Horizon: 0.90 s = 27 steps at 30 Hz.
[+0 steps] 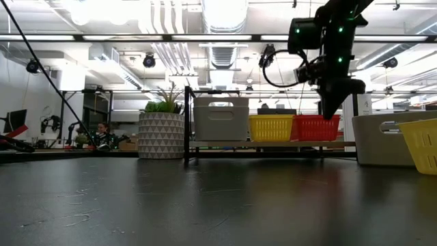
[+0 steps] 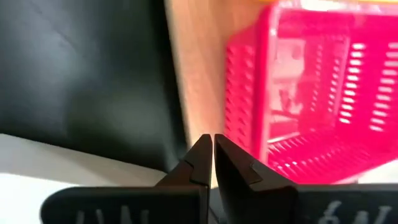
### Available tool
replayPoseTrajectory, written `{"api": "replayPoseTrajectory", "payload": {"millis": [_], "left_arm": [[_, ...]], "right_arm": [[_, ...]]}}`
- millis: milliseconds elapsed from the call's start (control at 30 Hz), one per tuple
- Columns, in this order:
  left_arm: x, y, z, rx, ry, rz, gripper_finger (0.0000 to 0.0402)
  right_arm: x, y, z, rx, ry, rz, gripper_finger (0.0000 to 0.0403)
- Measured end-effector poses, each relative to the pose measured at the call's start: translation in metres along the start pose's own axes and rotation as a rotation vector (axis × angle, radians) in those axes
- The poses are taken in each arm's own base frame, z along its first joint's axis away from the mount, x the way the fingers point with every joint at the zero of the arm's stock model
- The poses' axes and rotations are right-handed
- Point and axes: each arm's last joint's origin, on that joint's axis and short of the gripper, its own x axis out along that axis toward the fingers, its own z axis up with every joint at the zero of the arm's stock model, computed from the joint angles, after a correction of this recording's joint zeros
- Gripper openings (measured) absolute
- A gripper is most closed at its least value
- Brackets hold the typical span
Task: Stack baskets on shelf by color
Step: Stack the right red bin on the red bin on the shelf, then stack the yellow bin on the yellow bin on the shelf
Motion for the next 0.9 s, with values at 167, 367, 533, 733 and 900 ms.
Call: {"api": "replayPoseTrajectory", "payload": {"millis": [167,367,533,733,900], "left_arm": [[0.0,0.0,0.0,0.017,0.001,0.0,0.0],[0.0,0.0,0.0,0.018,0.001,0.0,0.0],[0.0,0.0,-0.001,0.018,0.002,0.0,0.0],[0.0,0.0,-0.001,0.017,0.001,0.001,0.0],[0.002,-0.003,-0.002,0.013,-0.001,0.003,0.0]], "right_arm": [[0.005,-0.008,-0.002,0.012,0.054,-0.052,0.0011],[0.006,-0.012,-0.004,0.02,0.069,-0.075,0.0011],[0.003,-0.012,-0.005,0.04,0.056,-0.068,0.0011],[-0.015,-0.002,0.003,0.1,-0.001,-0.035,0.0011],[-0.036,0.026,0.019,0.134,-0.171,0.07,0.0011]]}}
